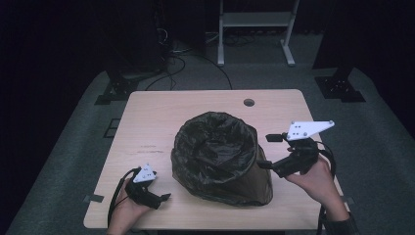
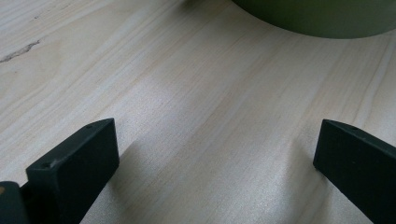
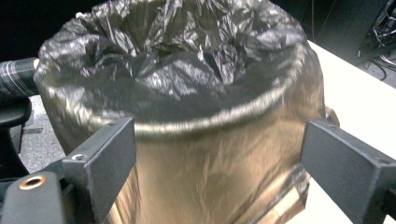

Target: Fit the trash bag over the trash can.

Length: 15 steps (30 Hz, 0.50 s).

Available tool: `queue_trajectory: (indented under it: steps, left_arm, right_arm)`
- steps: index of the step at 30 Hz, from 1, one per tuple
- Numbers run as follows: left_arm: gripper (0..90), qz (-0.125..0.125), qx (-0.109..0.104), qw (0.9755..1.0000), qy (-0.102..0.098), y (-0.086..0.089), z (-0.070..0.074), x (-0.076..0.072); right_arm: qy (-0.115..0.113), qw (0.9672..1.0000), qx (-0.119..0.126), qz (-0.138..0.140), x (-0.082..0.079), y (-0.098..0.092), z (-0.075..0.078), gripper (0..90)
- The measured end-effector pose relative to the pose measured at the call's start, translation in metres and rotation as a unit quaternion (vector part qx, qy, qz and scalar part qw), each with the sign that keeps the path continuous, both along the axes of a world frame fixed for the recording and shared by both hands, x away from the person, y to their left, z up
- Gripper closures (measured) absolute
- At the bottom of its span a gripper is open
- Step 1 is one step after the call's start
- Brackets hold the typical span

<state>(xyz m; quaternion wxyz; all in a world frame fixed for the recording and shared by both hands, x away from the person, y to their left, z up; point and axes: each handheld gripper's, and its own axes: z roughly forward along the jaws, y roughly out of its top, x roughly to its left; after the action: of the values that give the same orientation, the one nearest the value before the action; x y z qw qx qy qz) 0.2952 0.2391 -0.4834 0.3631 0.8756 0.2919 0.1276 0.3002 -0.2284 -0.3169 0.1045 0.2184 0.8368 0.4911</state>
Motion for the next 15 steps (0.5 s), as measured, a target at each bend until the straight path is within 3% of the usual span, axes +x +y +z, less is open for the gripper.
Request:
queue_trajectory:
  steps: [15]
  left_arm:
    - [0.0,0.001,-0.001,1.0,0.0,0.0,0.0,0.0]
  right_arm:
    - [0.004,0.9997,0.016,-0.018,-0.021,-0.029,-0.042,10.0]
